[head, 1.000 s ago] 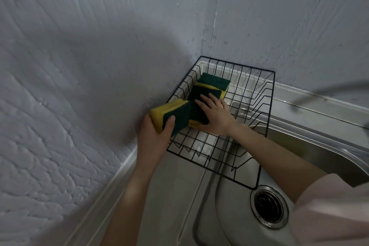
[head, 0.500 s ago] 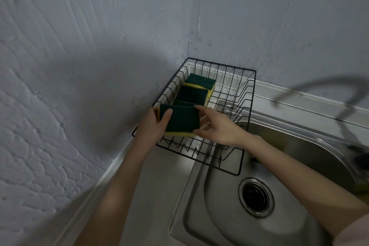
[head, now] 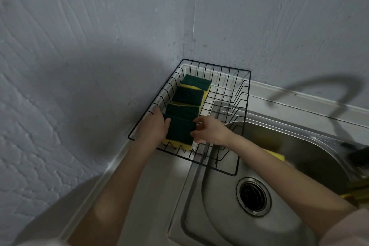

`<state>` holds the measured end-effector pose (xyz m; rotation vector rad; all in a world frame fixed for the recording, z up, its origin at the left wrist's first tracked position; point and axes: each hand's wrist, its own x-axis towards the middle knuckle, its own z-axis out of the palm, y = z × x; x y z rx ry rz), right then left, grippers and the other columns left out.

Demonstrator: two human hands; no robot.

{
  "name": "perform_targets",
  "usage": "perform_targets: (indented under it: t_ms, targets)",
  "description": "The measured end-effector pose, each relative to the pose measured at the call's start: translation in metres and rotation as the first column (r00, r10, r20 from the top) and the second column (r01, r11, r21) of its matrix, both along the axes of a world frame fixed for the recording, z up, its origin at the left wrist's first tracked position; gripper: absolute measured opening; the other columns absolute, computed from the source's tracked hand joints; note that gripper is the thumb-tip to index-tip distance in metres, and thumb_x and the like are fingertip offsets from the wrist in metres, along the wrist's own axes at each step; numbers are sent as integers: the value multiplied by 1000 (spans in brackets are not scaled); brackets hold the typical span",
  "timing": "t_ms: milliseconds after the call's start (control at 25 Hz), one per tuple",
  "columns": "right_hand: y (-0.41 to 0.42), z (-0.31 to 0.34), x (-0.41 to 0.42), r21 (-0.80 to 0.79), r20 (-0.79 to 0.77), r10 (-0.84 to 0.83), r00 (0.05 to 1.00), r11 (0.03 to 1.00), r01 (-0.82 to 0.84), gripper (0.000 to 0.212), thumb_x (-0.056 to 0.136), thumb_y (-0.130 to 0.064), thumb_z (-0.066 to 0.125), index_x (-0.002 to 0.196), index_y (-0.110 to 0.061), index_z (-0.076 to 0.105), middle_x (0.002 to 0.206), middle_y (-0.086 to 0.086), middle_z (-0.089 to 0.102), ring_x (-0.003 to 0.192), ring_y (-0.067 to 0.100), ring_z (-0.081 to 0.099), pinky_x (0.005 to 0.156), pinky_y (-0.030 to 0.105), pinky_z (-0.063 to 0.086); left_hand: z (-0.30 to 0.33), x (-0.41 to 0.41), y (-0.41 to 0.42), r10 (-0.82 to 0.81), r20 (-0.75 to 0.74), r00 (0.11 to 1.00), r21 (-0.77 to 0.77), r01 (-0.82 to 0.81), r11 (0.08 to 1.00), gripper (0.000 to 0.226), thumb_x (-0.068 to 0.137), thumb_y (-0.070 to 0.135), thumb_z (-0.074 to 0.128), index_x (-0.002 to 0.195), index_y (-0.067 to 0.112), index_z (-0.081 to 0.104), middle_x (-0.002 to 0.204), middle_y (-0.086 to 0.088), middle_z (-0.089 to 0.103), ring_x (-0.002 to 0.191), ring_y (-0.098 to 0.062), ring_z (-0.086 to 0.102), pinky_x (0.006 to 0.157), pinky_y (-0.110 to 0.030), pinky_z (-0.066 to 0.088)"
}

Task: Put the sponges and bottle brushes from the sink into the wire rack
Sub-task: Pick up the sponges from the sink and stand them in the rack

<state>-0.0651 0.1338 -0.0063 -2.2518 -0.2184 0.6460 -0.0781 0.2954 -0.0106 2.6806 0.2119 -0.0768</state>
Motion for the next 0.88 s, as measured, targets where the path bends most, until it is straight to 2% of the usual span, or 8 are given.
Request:
perform_targets:
  t_ms: [80,160,320,400,600,680,800,880]
  targets:
    - [0,1,2,15,-23,-13,1000,1000,13,47,87,-15,57,128,-2,38,112,22,65,86,24,65,71,28,54,1,-2,0,-32,39,999,-42,34,999,35,95,24,39,121,3,38,117,-24,56,100,-35,57,68,-34,40]
    - [0,1,3,35,-45,-30,999,999,32,44,88,-19,57,125,-4,38,112,20,62,79,19,60,66,23,52,2,-3,1,-42,58,997,-85,47,995,35,94,27,39,122,7,39,120,-22,54,101,-34,56,68,-32,40]
    - [1,-1,2,22,-68,-18,998,1000,19,41,89,-18,54,124,-3,38,95,7,54,62,7,54,55,14,50,4,-4,-2,-38,19,999,-98,40,994,36,93,28,38,123,7,39,123,-22,48,103,-33,53,73,-33,40]
    - [2,-2,4,4,-72,-14,997,1000,14,40,90,-20,53,124,-4,39,82,1,54,60,7,54,56,16,49,5,-3,-2,-46,9,999,-94,47,994,36,93,27,38,121,4,40,120,-20,51,101,-31,54,71,-31,40]
    - [6,-4,6,-49,-100,18,995,999,-23,40,92,-20,48,126,0,40,67,0,55,55,7,54,51,13,47,3,6,-2,-49,-210,976,-36,42,998,36,95,24,35,118,-3,41,113,-23,57,84,-25,48,67,-30,38]
    - [8,-6,6,-55,-102,27,994,998,-33,41,93,-19,48,127,1,39,71,5,60,59,11,57,61,22,53,0,10,-2,-59,-287,956,-26,53,998,34,95,21,34,117,-5,42,116,-24,56,86,-26,49,68,-31,38]
    - [10,-11,4,-126,6,27,1000,992,-26,42,90,-18,53,124,1,39,105,22,65,89,29,65,85,41,55,-10,12,-4,-35,-298,954,-29,28,999,35,96,17,33,122,-6,35,120,-28,53,103,-36,55,74,-37,43]
    - [12,-14,2,-133,38,9,999,991,-4,42,88,-18,56,121,1,38,115,25,62,101,33,63,77,39,55,-14,11,-6,-3,-298,954,-26,-5,1000,36,96,15,34,124,-6,32,122,-29,52,107,-38,54,76,-38,43]
